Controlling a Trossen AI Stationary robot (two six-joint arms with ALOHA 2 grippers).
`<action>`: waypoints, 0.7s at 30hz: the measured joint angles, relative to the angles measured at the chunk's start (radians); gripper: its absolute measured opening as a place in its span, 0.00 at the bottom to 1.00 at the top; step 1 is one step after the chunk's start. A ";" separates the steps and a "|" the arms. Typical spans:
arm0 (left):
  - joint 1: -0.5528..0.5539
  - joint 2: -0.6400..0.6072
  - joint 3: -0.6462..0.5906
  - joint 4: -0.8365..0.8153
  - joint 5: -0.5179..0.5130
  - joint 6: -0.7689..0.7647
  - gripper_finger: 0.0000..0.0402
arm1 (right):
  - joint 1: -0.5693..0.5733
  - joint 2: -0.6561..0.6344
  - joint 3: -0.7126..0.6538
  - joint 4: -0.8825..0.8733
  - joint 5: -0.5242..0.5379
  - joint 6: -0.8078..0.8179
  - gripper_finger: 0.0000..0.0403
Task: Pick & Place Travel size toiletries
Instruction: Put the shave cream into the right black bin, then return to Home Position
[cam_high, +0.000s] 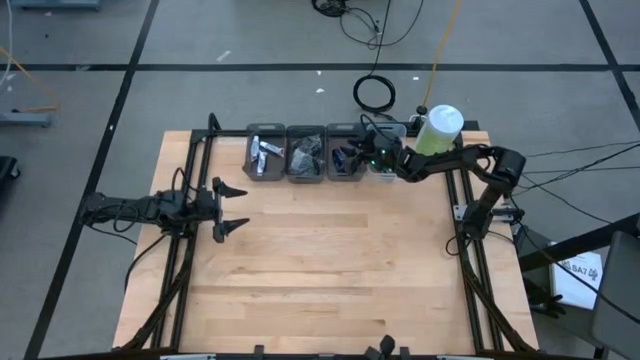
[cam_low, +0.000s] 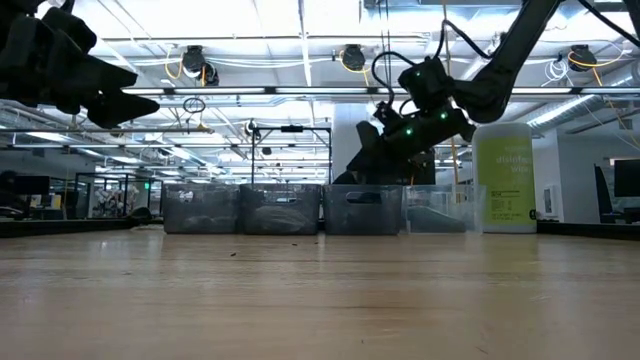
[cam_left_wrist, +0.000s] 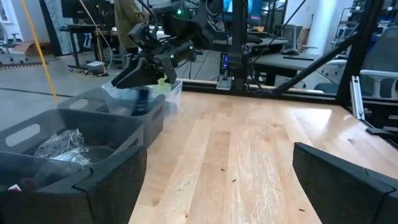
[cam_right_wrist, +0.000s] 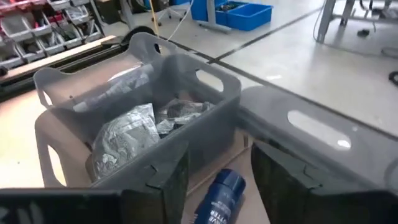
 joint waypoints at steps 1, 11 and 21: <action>0.000 0.000 0.000 0.000 0.000 0.000 0.98 | 0.000 -0.007 0.000 0.000 0.000 -0.016 0.42; 0.000 0.000 0.000 -0.001 -0.002 0.021 0.98 | 0.023 -0.204 0.000 -0.097 -0.154 -0.002 0.48; 0.000 0.000 0.000 -0.001 -0.001 0.016 0.98 | 0.049 -0.526 0.000 -0.459 -0.463 0.081 0.48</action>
